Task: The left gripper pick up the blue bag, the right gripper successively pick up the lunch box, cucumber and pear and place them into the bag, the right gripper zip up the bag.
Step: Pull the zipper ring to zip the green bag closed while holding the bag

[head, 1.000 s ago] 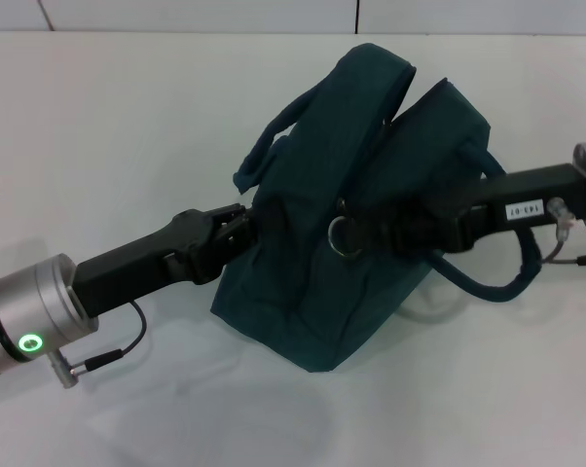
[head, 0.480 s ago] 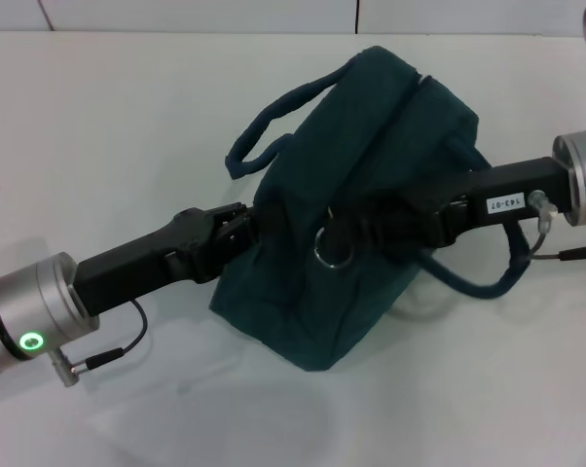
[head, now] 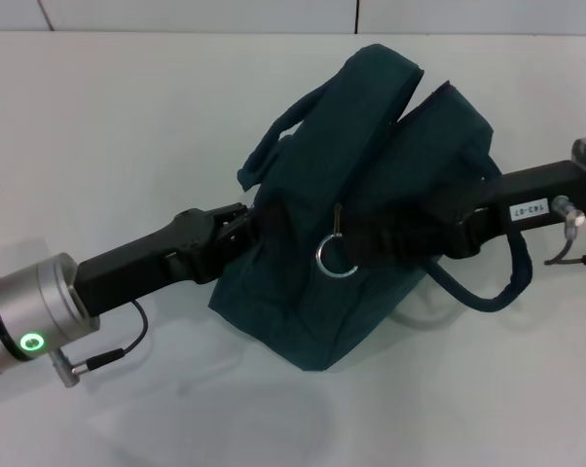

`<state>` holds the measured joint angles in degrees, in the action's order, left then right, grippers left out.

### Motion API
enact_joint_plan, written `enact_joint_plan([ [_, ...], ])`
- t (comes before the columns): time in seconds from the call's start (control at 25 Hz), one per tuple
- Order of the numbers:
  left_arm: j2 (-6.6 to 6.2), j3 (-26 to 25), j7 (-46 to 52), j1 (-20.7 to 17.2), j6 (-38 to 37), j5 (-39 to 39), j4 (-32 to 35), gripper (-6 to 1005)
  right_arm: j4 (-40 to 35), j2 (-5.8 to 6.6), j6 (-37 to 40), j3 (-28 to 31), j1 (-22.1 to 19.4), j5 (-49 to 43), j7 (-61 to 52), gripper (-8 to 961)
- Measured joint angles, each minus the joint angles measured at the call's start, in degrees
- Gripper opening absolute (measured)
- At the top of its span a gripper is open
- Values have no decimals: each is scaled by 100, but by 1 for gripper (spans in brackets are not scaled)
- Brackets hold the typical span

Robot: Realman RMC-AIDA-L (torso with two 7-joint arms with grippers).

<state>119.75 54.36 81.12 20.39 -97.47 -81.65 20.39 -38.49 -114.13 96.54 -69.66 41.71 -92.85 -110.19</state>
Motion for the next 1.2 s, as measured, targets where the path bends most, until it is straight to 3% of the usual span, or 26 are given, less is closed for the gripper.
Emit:
enact_joint_plan([
  [0.32,4,21,0,67,1,-1,-48,48,-175,21,31,24,-41,-233,-4,415],
  [0.6,4,2,0,74,1,0,-62,48,-1279,2,503,671,-624,-217,82,417],
  [0.84,4,-4,1,104,8,8,-62,47,-1361,182,963,1186,-876,-250,127,417],
  [1.04,1,-5,0,105,18,22,-62,47,-1399,430,1312,1233,-1180,-276,205,417],
  [1.2,-2,-5,0,97,19,25,-62,47,-1391,463,1411,1247,-1249,-493,235,417],
])
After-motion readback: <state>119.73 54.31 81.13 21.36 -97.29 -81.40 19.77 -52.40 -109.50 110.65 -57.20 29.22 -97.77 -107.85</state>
